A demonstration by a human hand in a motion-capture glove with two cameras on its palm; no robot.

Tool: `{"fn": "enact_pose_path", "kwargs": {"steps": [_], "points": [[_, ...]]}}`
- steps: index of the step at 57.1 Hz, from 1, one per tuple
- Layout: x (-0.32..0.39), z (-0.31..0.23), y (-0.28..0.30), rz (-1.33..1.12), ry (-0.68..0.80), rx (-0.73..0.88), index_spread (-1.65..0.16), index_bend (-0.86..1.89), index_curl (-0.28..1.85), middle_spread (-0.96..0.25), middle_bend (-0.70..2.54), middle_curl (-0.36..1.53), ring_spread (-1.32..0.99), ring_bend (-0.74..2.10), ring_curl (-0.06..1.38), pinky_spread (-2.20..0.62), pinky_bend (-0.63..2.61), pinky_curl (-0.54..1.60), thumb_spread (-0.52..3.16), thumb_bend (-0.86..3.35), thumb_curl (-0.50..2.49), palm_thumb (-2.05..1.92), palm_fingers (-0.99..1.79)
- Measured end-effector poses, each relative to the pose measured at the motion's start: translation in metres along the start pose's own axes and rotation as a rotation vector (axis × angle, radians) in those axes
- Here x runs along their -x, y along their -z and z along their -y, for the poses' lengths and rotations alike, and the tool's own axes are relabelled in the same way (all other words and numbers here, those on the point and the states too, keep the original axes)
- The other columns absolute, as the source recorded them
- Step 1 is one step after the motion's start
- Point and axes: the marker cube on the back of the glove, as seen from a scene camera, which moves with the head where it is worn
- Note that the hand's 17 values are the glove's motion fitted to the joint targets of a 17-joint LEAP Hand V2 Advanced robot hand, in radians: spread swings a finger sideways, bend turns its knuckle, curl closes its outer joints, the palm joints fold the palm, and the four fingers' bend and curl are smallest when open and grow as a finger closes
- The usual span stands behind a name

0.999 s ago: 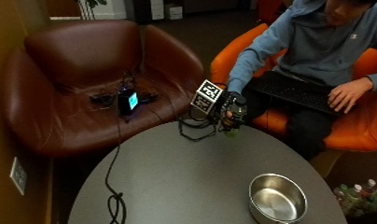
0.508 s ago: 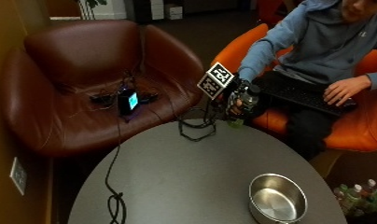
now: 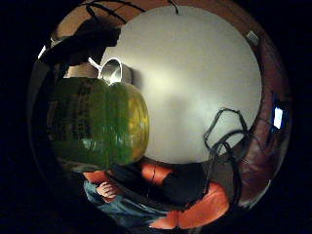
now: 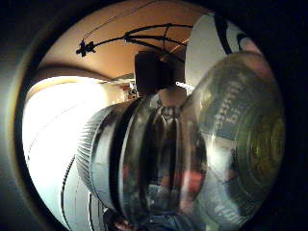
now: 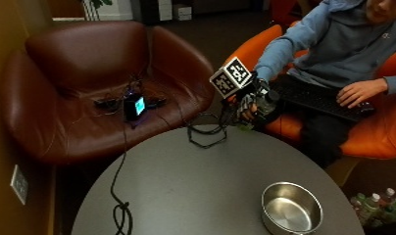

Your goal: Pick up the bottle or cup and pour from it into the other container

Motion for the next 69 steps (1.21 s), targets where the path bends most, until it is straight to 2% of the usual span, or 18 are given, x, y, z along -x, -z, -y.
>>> {"fn": "enact_pose_path", "kwargs": {"steps": [17,34,42,53,69], "points": [[0.041,0.031,0.001,-0.459,-0.142,-0.053,-0.30,0.17,0.47,-0.18,0.43,0.52,-0.29,0.37,0.48,-0.35,0.19,0.34,-0.03,-0.03,0.73,1.15,1.17],[0.091,0.092,-0.057,-1.166,-0.077,-0.078,-0.30,0.16,0.47,-0.18,0.44,0.52,-0.29,0.37,0.48,-0.35,0.19,0.35,-0.03,-0.03,0.73,1.15,1.18],[0.089,0.095,-0.093,-1.571,-0.047,-0.110,-0.30,0.16,0.46,-0.18,0.44,0.52,-0.29,0.37,0.48,-0.35,0.20,0.35,-0.04,-0.03,0.73,1.15,1.18],[0.080,0.096,-0.130,-1.771,-0.050,-0.049,-0.30,0.16,0.46,-0.18,0.44,0.52,-0.30,0.38,0.48,-0.35,0.20,0.36,-0.05,-0.04,0.72,1.13,1.20],[0.074,0.099,-0.152,-1.807,-0.046,-0.013,-0.30,0.17,0.47,-0.19,0.44,0.52,-0.30,0.38,0.48,-0.34,0.20,0.37,-0.05,-0.03,0.72,1.12,1.21]]}}
